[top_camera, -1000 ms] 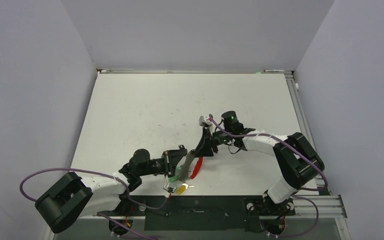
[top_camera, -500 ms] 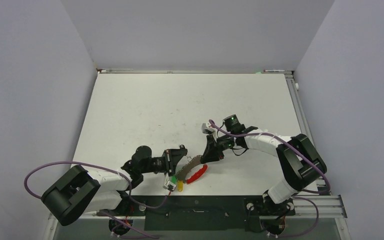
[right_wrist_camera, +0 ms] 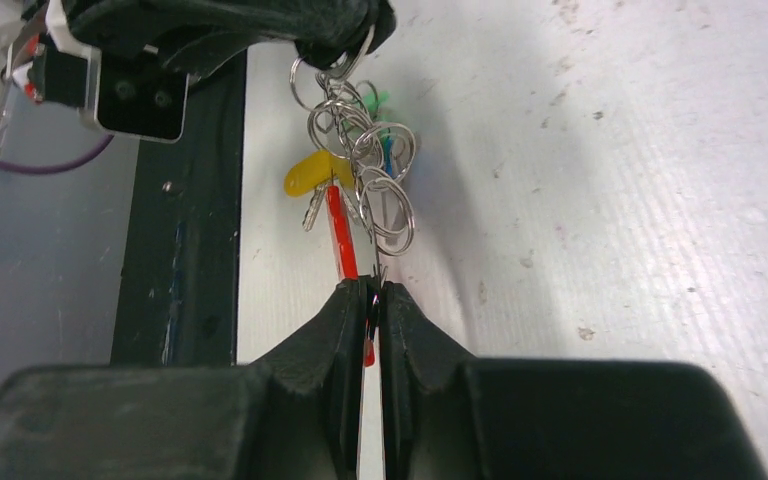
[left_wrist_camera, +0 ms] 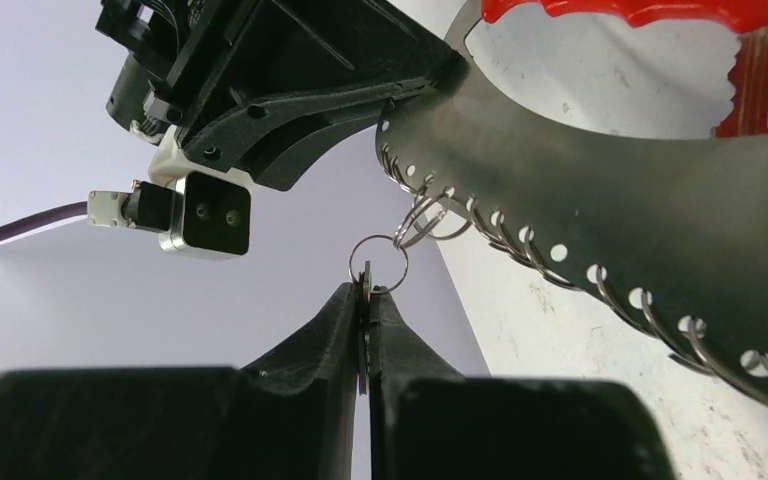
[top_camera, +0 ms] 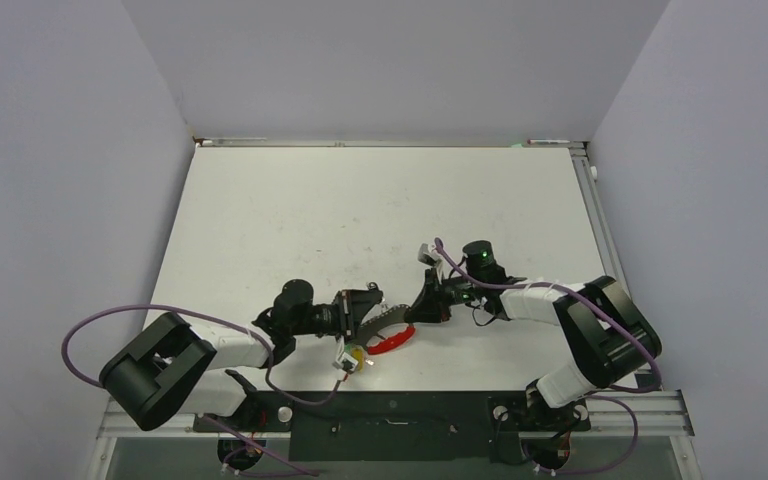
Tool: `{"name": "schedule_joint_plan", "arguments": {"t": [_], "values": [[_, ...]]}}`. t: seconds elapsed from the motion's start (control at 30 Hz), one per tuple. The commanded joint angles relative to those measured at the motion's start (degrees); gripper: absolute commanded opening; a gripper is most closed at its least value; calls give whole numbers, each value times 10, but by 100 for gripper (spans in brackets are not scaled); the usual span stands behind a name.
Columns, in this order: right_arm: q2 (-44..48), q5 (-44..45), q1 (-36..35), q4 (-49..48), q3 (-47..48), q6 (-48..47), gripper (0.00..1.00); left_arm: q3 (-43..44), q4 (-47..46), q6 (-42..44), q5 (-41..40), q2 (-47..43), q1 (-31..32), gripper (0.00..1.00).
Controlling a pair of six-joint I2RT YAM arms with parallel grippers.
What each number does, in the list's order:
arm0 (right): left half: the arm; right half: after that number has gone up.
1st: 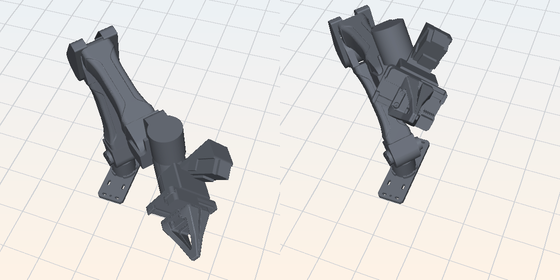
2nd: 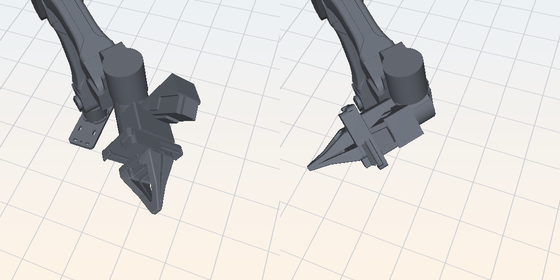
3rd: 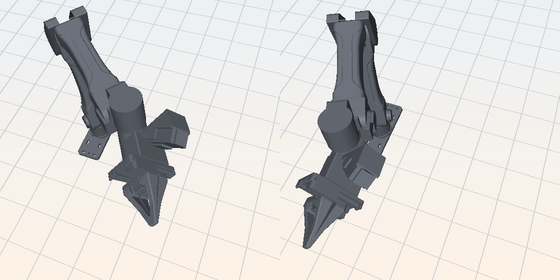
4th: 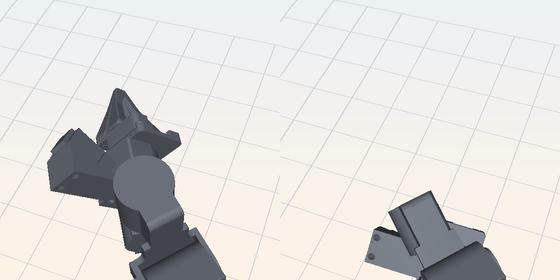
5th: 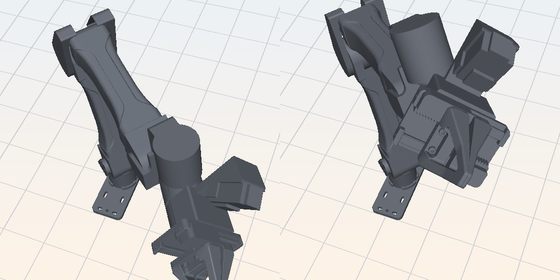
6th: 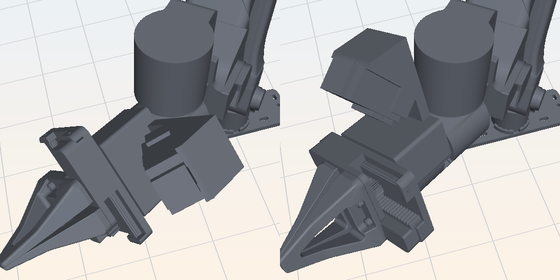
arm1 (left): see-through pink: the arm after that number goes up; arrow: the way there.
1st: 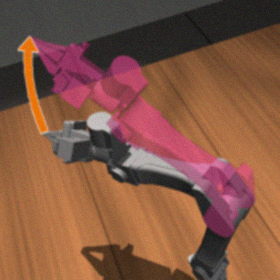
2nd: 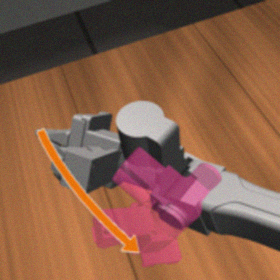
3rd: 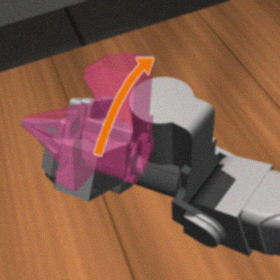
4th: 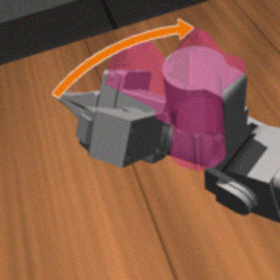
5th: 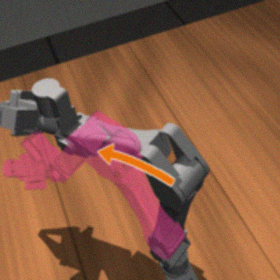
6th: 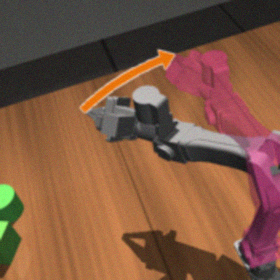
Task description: Remove the keys from the keyring
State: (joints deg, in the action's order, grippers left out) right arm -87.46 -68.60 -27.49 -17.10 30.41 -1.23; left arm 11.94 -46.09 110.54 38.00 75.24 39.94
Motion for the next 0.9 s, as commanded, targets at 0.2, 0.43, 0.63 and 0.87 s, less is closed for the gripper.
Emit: {"name": "schedule_joint_plan", "arguments": {"t": [0.2, 0.43, 0.63, 0.87], "values": [[32, 45, 33, -97, -24, 4, 13, 54, -27, 29, 18, 45, -7, 0], [39, 18, 44, -22, 1, -97, 30, 64, -33, 43, 39, 61, -8, 0], [43, -16, 47, 147, 76, -239, 46, 64, -35, 54, 55, 66, -8, 0], [42, -56, 56, 329, 164, -415, 72, 59, -42, 65, 84, 67, -7, 0]]}}
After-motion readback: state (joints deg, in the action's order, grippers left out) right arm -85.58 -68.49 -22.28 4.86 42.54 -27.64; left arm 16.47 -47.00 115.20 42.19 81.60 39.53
